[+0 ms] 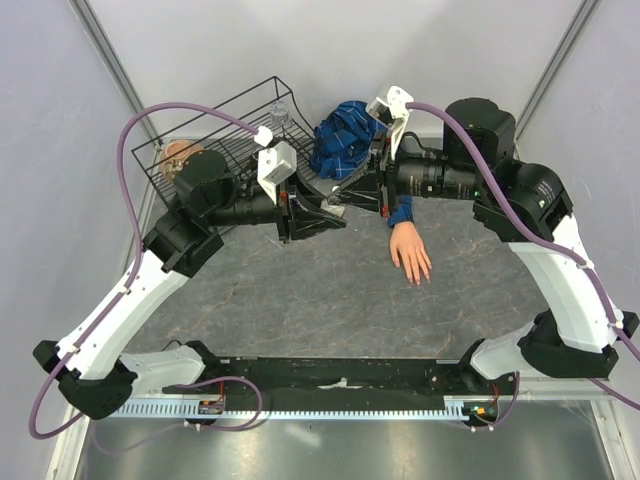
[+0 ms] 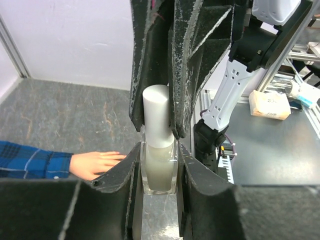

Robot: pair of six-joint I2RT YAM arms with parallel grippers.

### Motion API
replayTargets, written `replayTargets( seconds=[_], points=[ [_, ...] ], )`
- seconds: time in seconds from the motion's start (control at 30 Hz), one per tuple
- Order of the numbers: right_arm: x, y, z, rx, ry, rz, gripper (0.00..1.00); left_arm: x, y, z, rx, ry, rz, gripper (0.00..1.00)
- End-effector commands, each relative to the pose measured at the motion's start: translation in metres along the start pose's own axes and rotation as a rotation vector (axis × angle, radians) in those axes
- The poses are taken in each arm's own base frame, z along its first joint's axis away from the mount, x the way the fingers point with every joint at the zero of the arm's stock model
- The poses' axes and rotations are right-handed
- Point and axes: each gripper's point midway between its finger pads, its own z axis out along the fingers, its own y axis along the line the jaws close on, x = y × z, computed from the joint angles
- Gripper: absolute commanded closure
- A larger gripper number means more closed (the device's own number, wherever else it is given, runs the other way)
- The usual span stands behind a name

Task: Paint the nails

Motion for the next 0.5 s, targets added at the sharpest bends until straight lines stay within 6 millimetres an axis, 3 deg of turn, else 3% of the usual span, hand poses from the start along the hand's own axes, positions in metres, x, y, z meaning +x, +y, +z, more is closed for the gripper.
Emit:
replayTargets(
  seconds=[0.0, 0.07, 0.1, 0.13, 0.2, 0.23, 0.27, 0.3, 0.37, 0.4, 0.47],
  points=[
    [0.001, -0.005, -0.001, 0.038, 0.012, 0.008, 1.0, -0.025, 0.007, -0.002, -0.043, -0.051, -0.007, 0.86],
    [0.0, -0.014, -0.003, 0.089, 0.003, 0.003, 1.0, -0.024, 0.011, -0.004, -0.07, -0.054, -0.01, 0.79],
    [0.0, -0.023, -0.004, 0.145, -0.006, 0.005, 1.0, -0.023, 0.012, -0.004, -0.077, -0.052, -0.009, 0.65],
    [0.002, -0.03, -0.002, 0.173, -0.01, 0.009, 1.0, -0.025, 0.014, -0.008, -0.105, -0.061, -0.003, 0.58],
    [-0.001, -0.042, -0.009, 0.262, -0.047, 0.032, 1.0, -0.02, 0.021, -0.012, -0.149, -0.056, -0.003, 0.21],
    [0.005, -0.052, -0.003, 0.295, -0.054, 0.043, 1.0, -0.02, 0.023, -0.016, -0.178, -0.059, 0.004, 0.1],
    [0.002, -0.054, -0.013, 0.331, -0.091, 0.049, 1.0, -0.019, 0.025, -0.018, -0.197, -0.056, 0.007, 0.01],
    [0.012, -0.07, -0.008, 0.393, -0.101, 0.076, 1.0, -0.015, 0.03, -0.023, -0.239, -0.04, 0.012, 0.01],
    [0.017, -0.078, -0.016, 0.454, -0.134, 0.095, 1.0, -0.009, 0.035, -0.031, -0.293, -0.02, 0.02, 0.01],
    [0.035, -0.093, -0.011, 0.512, -0.123, 0.12, 1.0, -0.006, 0.045, -0.036, -0.36, -0.016, 0.022, 0.01],
    [0.05, -0.099, -0.014, 0.539, -0.135, 0.122, 1.0, -0.012, 0.052, -0.05, -0.453, -0.036, 0.051, 0.01]
  ],
)
